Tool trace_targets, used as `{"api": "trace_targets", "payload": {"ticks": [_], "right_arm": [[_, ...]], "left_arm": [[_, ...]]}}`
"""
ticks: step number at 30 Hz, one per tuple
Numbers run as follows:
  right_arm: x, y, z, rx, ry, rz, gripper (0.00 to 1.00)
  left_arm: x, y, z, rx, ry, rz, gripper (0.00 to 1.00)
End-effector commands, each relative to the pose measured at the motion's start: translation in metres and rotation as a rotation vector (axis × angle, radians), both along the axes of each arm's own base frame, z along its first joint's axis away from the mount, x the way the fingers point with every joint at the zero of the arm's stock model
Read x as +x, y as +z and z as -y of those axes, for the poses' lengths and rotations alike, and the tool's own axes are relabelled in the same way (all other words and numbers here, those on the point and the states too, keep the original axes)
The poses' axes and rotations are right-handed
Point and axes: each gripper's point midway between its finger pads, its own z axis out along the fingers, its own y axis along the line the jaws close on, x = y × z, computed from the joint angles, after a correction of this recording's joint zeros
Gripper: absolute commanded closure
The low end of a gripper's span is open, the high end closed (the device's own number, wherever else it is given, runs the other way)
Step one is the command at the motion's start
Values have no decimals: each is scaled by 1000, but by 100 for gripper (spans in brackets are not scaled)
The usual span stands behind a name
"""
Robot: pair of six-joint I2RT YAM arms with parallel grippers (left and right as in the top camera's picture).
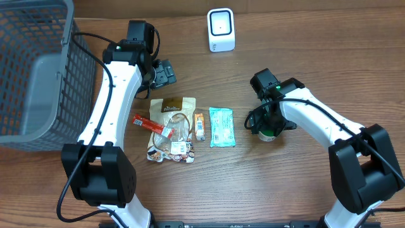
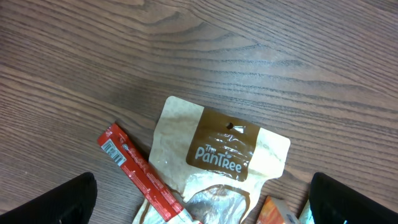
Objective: Scan the item barcode
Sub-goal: 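Hold the green-lidded jar and lift it with the right gripper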
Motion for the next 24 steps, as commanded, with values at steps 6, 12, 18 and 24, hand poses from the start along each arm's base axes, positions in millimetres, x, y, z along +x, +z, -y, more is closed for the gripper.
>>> {"api": "trace_targets", "payload": {"ticks": [6,12,18,24], "right_arm": [[4,3,0,-5,0,18,17],[1,0,-3,13,1,4,18],[-4,-13,0,13,1,5,18],[-5,-17,0,15,1,9,28]], "left_arm": [[2,10,-1,10,-8,29,1],[2,10,-1,10,-8,29,0],[2,10,-1,10,-8,29,0],[2,10,-1,10,-8,29,0]]}}
